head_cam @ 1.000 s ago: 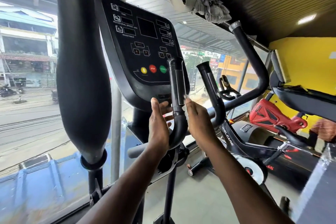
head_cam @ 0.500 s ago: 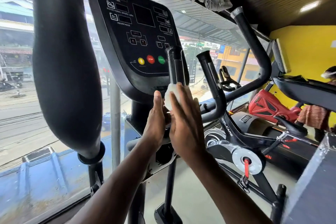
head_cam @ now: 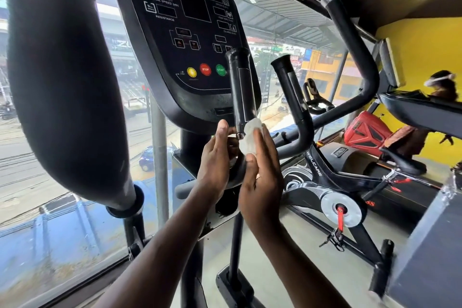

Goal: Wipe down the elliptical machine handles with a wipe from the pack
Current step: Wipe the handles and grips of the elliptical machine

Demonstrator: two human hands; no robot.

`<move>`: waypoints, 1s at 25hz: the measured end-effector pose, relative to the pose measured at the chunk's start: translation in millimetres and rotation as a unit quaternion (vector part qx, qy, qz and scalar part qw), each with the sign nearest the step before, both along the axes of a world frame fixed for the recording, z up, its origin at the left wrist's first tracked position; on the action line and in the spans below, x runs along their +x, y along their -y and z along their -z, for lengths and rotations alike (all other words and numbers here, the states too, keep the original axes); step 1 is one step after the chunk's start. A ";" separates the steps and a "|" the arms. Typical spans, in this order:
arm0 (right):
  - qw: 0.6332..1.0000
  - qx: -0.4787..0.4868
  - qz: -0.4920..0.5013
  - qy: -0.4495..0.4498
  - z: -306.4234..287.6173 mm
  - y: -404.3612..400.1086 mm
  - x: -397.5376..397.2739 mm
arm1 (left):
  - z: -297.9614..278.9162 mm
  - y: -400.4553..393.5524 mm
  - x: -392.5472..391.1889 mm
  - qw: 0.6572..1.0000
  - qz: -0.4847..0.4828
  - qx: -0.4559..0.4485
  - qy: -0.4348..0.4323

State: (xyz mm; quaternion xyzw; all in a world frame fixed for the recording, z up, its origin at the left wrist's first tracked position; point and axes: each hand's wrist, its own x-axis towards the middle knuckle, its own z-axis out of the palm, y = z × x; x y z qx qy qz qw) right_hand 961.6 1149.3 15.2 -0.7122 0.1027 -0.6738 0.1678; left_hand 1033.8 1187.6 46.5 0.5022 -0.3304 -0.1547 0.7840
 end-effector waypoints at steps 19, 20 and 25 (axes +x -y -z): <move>1.000 -0.006 -0.014 0.011 2.1 5.1 -23.1 | 43.3 -16.4 -34.9 0.980 -0.123 -0.086 0.129; 1.000 -0.014 -0.017 0.004 3.9 3.0 -24.2 | 43.9 -14.5 -33.2 0.979 -0.124 -0.065 0.147; 0.965 0.123 -0.228 0.041 -12.1 17.7 -48.5 | 40.5 -12.6 -20.8 0.984 -0.124 -0.079 0.100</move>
